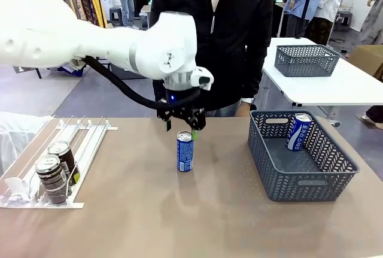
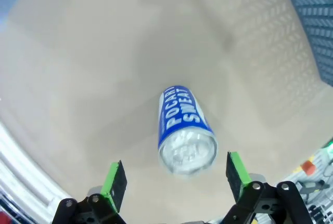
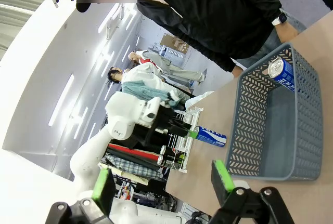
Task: Retrieve and store the cans from the dispenser.
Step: Pick up the last remaining can from one row of the Automatic Can Dispenser and place it in the middle of the table, then pick up one can from the Automatic Can Dispenser and place it in the middle of the table.
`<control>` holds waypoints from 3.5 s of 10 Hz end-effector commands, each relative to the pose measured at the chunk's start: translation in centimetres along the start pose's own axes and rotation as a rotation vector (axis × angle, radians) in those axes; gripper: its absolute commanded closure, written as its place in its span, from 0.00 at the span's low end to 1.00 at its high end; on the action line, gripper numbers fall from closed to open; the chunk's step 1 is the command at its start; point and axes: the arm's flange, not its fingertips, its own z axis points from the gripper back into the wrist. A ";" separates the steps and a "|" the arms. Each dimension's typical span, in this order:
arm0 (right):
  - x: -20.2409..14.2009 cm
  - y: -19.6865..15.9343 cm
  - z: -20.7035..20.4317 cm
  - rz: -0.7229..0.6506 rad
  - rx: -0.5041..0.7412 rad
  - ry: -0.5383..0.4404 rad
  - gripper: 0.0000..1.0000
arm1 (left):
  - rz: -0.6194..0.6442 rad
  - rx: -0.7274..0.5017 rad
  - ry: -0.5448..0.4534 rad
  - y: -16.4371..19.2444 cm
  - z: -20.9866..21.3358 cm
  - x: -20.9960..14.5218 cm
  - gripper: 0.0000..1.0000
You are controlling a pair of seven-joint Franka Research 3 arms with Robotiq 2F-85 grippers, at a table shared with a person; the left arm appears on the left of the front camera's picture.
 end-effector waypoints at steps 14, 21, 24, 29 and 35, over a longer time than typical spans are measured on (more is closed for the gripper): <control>0.3 0.3 -0.2 0.010 0.021 -0.019 0.00 | 0.612 -0.915 -0.667 37.0 7.8 -43.4 0.00; 0.3 0.3 -0.2 0.010 0.021 -0.019 0.00 | 0.612 -0.915 -0.667 37.0 7.8 -43.4 0.00; 0.3 0.3 -0.2 0.010 0.021 -0.019 0.00 | 0.614 -0.904 -0.669 36.9 7.5 -43.3 0.00; 0.3 0.3 -0.2 0.010 0.021 -0.019 0.00 | 0.508 -0.182 -0.221 27.1 12.4 -37.3 0.00; 0.3 0.3 -0.2 0.010 0.021 -0.019 0.00 | 0.440 0.084 -0.111 19.6 11.7 -33.4 0.00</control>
